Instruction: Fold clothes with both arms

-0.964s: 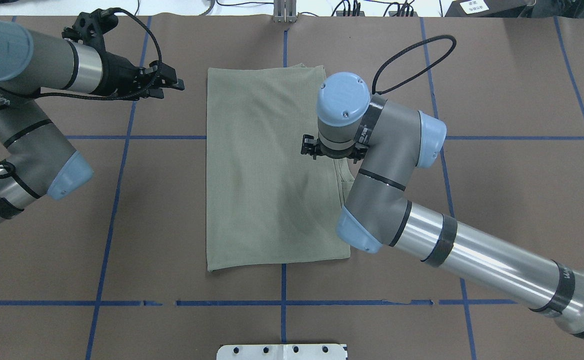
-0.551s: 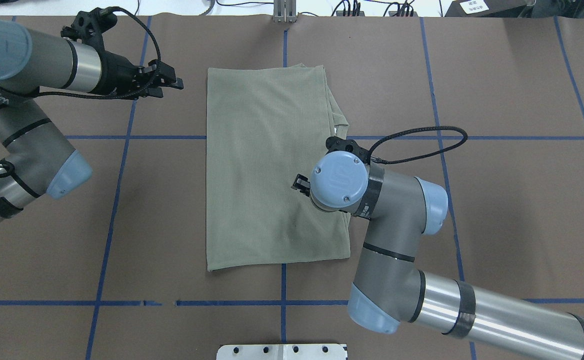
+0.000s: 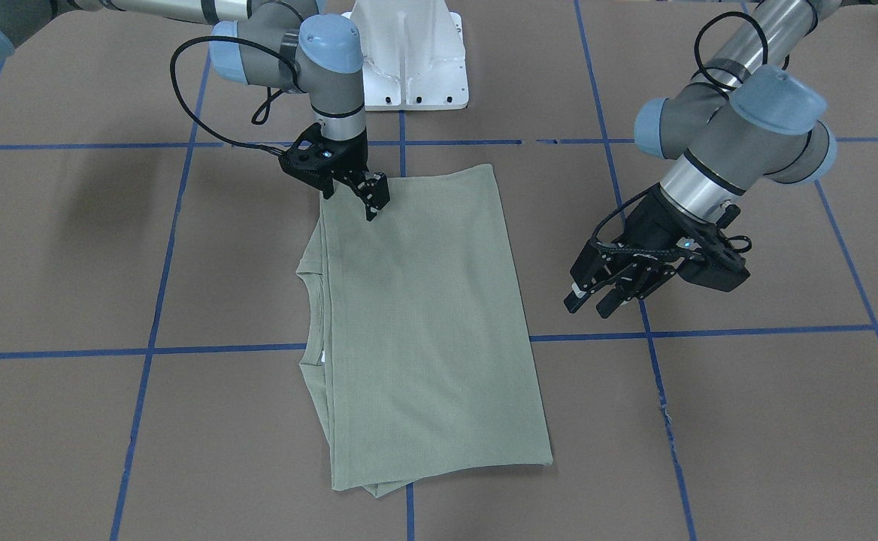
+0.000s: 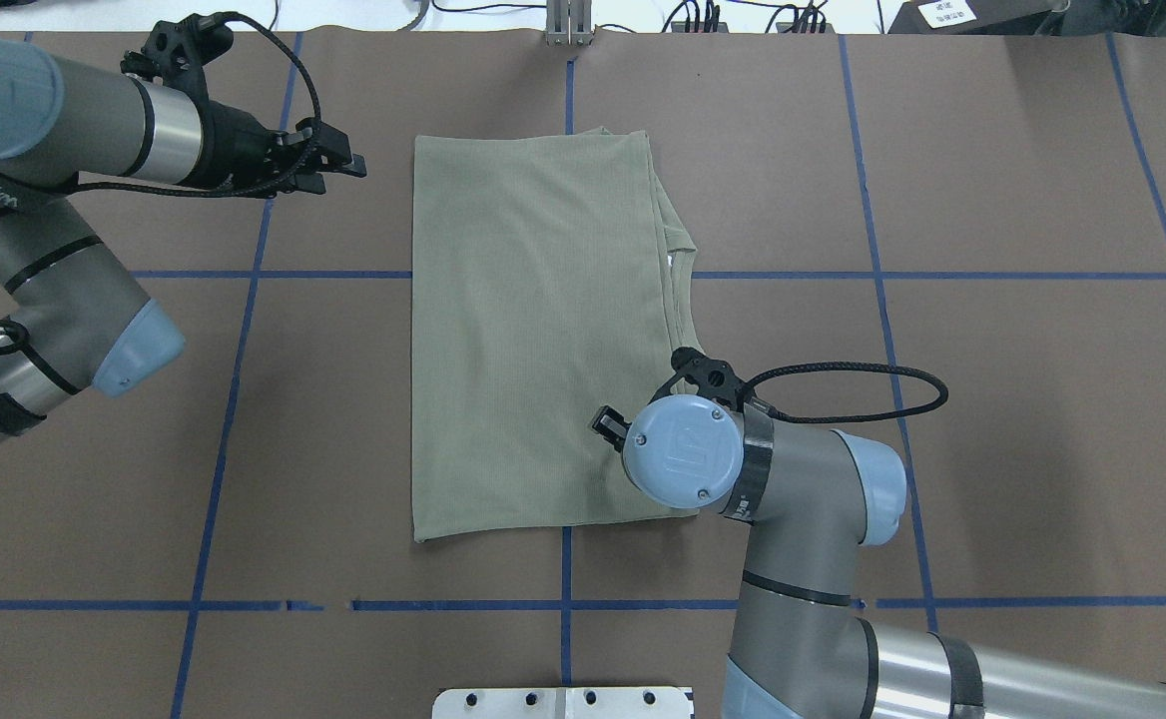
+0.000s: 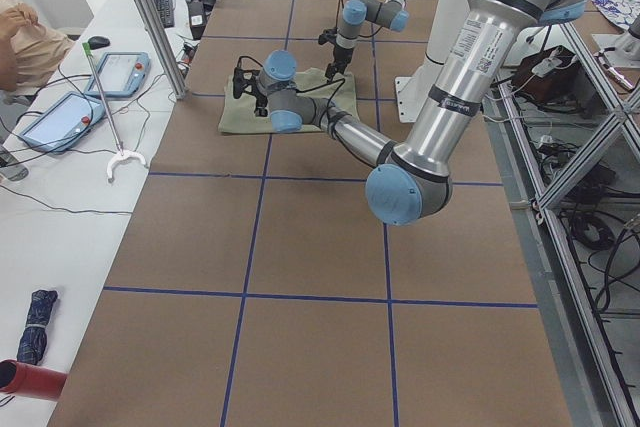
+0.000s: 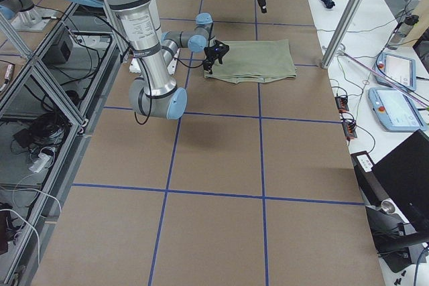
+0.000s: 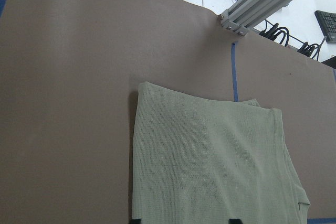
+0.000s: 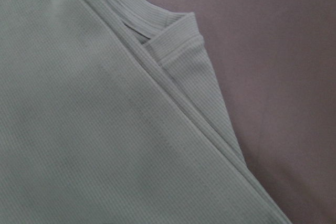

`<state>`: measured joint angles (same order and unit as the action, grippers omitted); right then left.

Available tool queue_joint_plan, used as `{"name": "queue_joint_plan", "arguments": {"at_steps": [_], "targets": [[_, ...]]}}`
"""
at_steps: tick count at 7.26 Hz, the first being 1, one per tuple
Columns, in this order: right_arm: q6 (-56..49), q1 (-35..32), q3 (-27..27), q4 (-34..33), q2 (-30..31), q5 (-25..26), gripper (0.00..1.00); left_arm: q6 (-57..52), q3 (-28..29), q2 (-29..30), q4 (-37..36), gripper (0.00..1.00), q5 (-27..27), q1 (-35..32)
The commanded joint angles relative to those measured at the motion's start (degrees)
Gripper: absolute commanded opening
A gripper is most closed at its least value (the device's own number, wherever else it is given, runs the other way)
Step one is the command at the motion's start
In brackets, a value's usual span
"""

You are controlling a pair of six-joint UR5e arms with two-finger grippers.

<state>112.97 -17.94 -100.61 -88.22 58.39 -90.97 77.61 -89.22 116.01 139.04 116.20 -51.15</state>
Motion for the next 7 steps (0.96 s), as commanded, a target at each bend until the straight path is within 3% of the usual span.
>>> {"name": "queue_joint_plan", "arguments": {"at_steps": [1,3,5,7], "targets": [[1.7,1.6,-2.2,-0.1,2.7,0.0,1.00,0.0,0.0,0.0,0.0,0.64,0.0,0.0],[2.2,2.1,-2.1,-0.1,2.7,-0.1,0.97,0.0,0.0,0.0,0.0,0.64,0.0,0.0],[2.6,2.4,-1.7,0.0,2.5,-0.2,0.76,0.0,-0.1,0.0,0.0,0.64,0.0,0.0],[2.4,2.1,-1.6,0.0,2.4,-0.3,0.68,0.0,-0.1,-0.1,0.1,0.64,-0.1,-0.1]]}}
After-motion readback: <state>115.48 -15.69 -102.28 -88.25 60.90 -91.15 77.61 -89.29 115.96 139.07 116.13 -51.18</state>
